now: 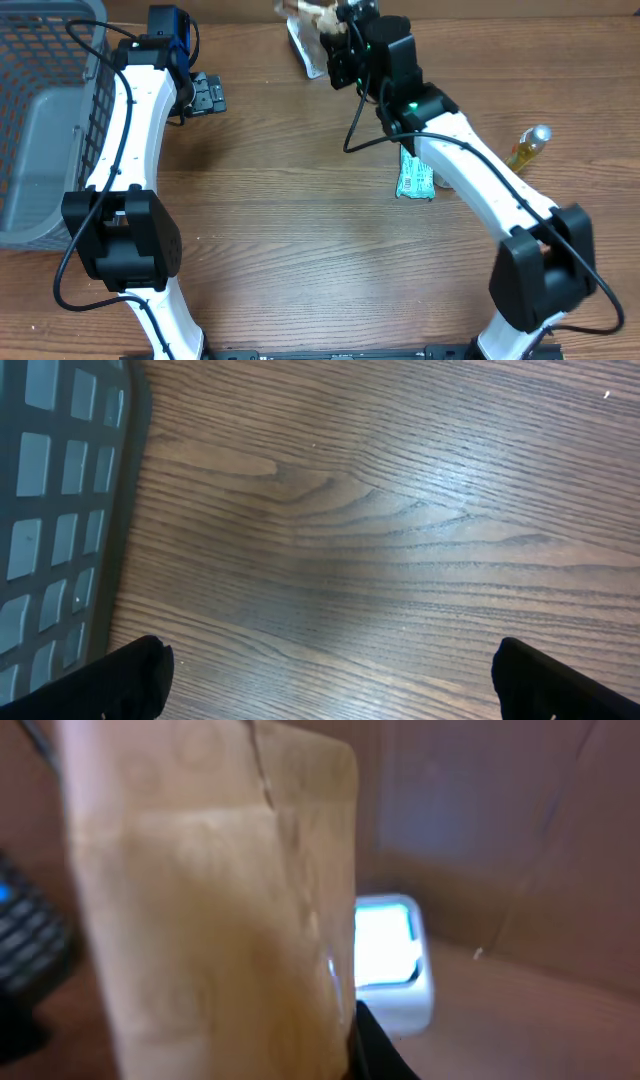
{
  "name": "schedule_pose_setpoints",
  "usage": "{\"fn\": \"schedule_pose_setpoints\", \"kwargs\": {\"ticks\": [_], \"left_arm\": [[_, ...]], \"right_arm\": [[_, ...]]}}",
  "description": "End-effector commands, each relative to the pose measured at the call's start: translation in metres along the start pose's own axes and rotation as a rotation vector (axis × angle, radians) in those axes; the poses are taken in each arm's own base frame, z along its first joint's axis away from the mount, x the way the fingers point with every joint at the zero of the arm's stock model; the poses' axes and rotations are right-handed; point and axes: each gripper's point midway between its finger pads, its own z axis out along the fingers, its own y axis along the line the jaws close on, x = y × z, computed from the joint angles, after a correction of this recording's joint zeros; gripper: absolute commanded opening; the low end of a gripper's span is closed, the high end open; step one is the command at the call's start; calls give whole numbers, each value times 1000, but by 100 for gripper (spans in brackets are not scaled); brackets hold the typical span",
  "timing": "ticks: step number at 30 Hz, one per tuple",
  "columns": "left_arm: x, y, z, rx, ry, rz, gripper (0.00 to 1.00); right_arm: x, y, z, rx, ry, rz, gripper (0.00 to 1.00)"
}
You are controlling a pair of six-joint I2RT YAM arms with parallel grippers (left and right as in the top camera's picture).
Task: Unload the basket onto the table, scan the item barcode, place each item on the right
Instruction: 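Bring the bag back from the scanner toward the table centre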
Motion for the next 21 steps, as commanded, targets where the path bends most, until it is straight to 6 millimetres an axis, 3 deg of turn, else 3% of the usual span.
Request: {"fn": "schedule_pose_setpoints", "kwargs": {"ticks": [1, 5, 11, 21], "left_arm": [[-1, 1, -2, -7, -8, 1, 100], [-1, 1, -2, -8, -8, 1, 100], [-1, 1, -2, -7, -8, 1, 100], [-1, 1, -2, -7, -8, 1, 100]], "right_arm": [[31, 14, -6, -118, 155, 146, 4], [75, 24, -19, -202, 356, 215, 4], [117, 40, -45, -280, 569, 290, 4], [154, 40, -70, -256, 750, 319, 9]]}}
